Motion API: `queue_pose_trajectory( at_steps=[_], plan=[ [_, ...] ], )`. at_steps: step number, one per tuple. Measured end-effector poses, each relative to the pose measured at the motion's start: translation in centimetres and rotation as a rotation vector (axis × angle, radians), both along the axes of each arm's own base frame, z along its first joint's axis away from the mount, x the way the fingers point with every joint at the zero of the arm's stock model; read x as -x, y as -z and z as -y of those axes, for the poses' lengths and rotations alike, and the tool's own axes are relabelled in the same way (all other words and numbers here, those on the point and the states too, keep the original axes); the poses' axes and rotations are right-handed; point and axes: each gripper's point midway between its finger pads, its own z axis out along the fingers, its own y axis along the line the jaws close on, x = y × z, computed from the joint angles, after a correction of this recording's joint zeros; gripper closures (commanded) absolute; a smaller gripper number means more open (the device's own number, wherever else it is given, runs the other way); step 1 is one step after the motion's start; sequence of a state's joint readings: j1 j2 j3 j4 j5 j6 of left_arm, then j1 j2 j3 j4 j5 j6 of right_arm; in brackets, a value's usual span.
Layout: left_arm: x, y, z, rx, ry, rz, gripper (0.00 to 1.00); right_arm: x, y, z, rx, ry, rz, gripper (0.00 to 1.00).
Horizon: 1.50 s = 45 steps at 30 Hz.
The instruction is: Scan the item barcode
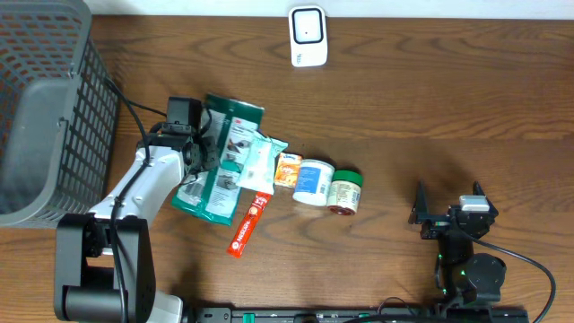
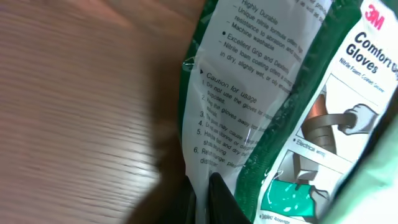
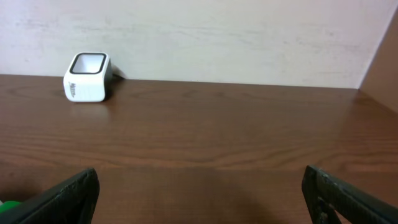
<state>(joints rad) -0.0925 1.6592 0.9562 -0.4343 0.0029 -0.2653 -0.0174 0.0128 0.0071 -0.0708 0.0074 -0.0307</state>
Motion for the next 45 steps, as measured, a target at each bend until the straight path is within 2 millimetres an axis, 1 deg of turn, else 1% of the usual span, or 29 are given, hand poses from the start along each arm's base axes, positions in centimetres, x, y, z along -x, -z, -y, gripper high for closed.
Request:
queue_pose_trajectory(
  at_steps=[2, 6, 10, 11, 12, 13, 14, 15, 16, 18, 22, 24, 25, 27, 29, 31, 34, 35, 37, 39, 42, 45],
  plan=[
    [-0.1, 0.0, -0.6, -0.034, -0.016, 0.004, 0.93, 0.0, 0.0, 0.0, 0.000, 0.000, 0.000, 0.01],
    [0.2, 0.1, -1.2, -0.061, -0.039, -0.001, 0.93, 0.0, 0.0, 0.0, 0.000, 0.000, 0.000, 0.01],
    [1.2, 1.2, -1.5, -0.069, -0.055, -0.021, 0.92, 0.0, 0.0, 0.0, 0.000, 0.000, 0.000, 0.01],
    [1.5, 1.5, -1.5, -0.069, -0.054, -0.029, 0.86, 0.0, 0.0, 0.0, 0.000, 0.000, 0.000, 0.01],
    [1.7, 1.7, -1.5, -0.071, -0.052, -0.036, 0.70, 0.0, 0.0, 0.0, 0.000, 0.000, 0.000, 0.01],
    [2.0, 1.9, -1.6, -0.071, -0.052, -0.043, 0.53, 0.0, 0.0, 0.0, 0.000, 0.000, 0.000, 0.01],
    [2.1, 2.0, -1.6, -0.071, -0.055, -0.046, 0.39, 0.0, 0.0, 0.0, 0.000, 0.000, 0.000, 0.01],
    [2.1, 2.0, -1.6, -0.069, -0.060, -0.046, 0.32, 0.0, 0.0, 0.0, 0.000, 0.000, 0.000, 0.01],
    [2.1, 2.0, -1.5, -0.067, -0.060, -0.046, 0.29, 0.0, 0.0, 0.0, 0.000, 0.000, 0.000, 0.01],
    [2.1, 2.0, -1.4, -0.056, -0.061, -0.044, 0.25, 0.0, 0.0, 0.0, 0.000, 0.000, 0.000, 0.01],
    [2.3, 1.9, -1.1, -0.040, -0.063, -0.051, 0.24, 0.0, 0.0, 0.0, 0.000, 0.000, 0.000, 0.01],
    [2.3, 1.5, -1.1, -0.035, -0.062, -0.043, 0.24, 0.0, 0.0, 0.0, 0.000, 0.000, 0.000, 0.01],
    [2.2, 0.9, -1.0, -0.031, -0.061, -0.031, 0.24, 0.0, 0.0, 0.0, 0.000, 0.000, 0.000, 0.01],
    [1.6, -0.9, -0.9, -0.021, -0.060, 0.022, 0.24, 0.0, 0.0, 0.0, 0.000, 0.000, 0.000, 0.01],
    [0.8, -3.3, -0.7, -0.009, -0.060, 0.096, 0.24, 0.0, 0.0, 0.0, 0.000, 0.000, 0.000, 0.01],
    [0.0, -6.2, -0.7, 0.003, -0.061, 0.182, 0.24, 0.0, 0.0, 0.0, 0.000, 0.000, 0.000, 0.01],
    [-0.5, -9.8, -0.9, 0.015, -0.069, 0.290, 0.23, 0.0, 0.0, 0.0, 0.000, 0.000, 0.000, 0.01],
    [-0.5, -10.7, -1.1, 0.017, -0.076, 0.316, 0.24, 0.0, 0.0, 0.0, 0.000, 0.000, 0.000, 0.01],
    [-0.4, -12.0, -2.0, 0.020, -0.105, 0.354, 0.23, 0.0, 0.0, 0.0, 0.000, 0.000, 0.000, 0.01],
    [-0.2, -12.9, -3.4, 0.020, -0.151, 0.382, 0.23, 0.0, 0.0, 0.0, 0.000, 0.000, 0.000, 0.01],
    [0.4, -13.6, -5.8, 0.015, -0.227, 0.389, 0.23, 0.0, 0.0, 0.0, 0.000, 0.000, 0.000, 0.01],
    [0.4, -14.3, -7.6, 0.006, -0.279, 0.408, 0.24, 0.0, 0.0, 0.0, 0.000, 0.000, 0.000, 0.01]
  ],
)
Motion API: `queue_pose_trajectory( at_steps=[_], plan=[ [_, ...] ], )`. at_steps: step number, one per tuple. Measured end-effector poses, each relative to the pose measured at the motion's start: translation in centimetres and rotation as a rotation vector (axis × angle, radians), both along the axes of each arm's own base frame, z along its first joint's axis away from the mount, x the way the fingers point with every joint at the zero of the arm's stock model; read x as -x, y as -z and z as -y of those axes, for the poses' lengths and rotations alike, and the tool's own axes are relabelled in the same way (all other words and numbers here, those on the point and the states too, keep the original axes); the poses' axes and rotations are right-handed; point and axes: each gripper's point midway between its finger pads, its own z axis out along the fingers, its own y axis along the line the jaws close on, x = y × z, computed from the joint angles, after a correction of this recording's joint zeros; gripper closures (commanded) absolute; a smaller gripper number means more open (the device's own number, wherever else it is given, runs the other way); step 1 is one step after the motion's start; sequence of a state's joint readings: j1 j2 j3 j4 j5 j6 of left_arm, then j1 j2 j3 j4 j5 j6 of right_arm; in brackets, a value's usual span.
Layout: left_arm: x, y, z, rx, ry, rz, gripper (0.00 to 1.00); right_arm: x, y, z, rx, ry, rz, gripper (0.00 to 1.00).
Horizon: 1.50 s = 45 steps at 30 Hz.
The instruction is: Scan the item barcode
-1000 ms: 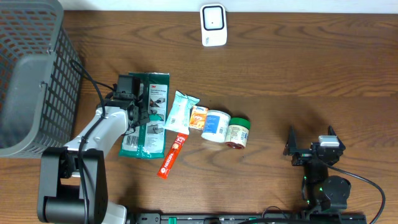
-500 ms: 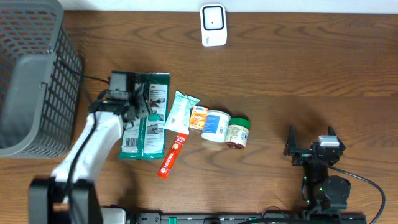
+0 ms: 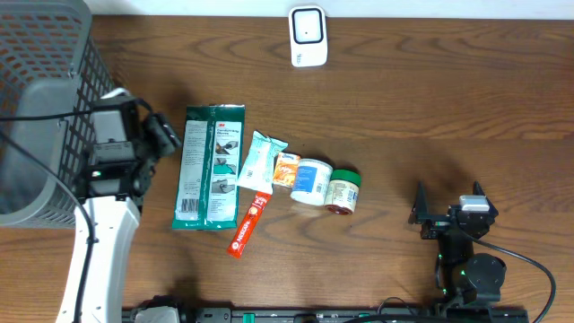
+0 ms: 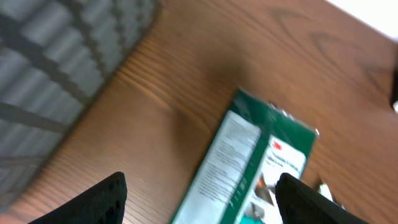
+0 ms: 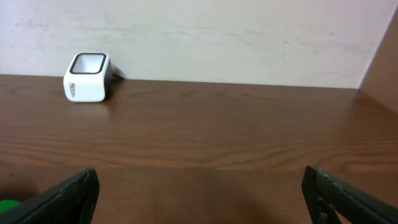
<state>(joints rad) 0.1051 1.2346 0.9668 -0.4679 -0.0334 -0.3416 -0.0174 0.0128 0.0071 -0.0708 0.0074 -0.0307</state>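
The green and white 3M glove pack (image 3: 208,168) lies flat on the table, long side running front to back; it also shows in the left wrist view (image 4: 249,165). My left gripper (image 4: 202,180) is open and raised, just left of the pack, holding nothing; overhead it sits by the basket (image 3: 160,135). The white barcode scanner (image 3: 307,36) stands at the back edge, also seen as the scanner (image 5: 87,77) from the right wrist. My right gripper (image 5: 201,180) is open and empty, low at the front right (image 3: 448,213).
A grey mesh basket (image 3: 45,108) fills the left side. Right of the glove pack lie a tissue pack (image 3: 260,160), a small orange packet (image 3: 287,169), a white jar (image 3: 314,181), a green-lidded jar (image 3: 343,193) and a red tube (image 3: 249,224).
The left gripper was down at the glove pack with its jaws together; now it is open and back toward the basket. The pack, then tilted against the other items, lies straight and flat.
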Motion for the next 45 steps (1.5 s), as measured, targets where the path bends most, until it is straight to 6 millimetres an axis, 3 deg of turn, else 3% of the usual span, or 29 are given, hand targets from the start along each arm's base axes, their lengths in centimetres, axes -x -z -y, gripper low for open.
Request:
queue_pose_trajectory(
  at_steps=[1, 2, 45],
  plan=[
    [0.00, -0.16, -0.41, 0.000, -0.012, 0.004, 0.23, 0.00, 0.00, 0.00, 0.000, 0.000, 0.000, 0.01],
    [0.05, -0.21, -0.77, 0.001, -0.023, 0.005, 0.13, 0.00, 0.01, 0.00, 0.000, 0.000, 0.000, 0.01],
    [0.63, 0.25, -1.02, 0.007, -0.035, -0.023, 0.12, 0.00, 0.00, 0.00, 0.000, 0.000, 0.000, 0.01]
  ],
)
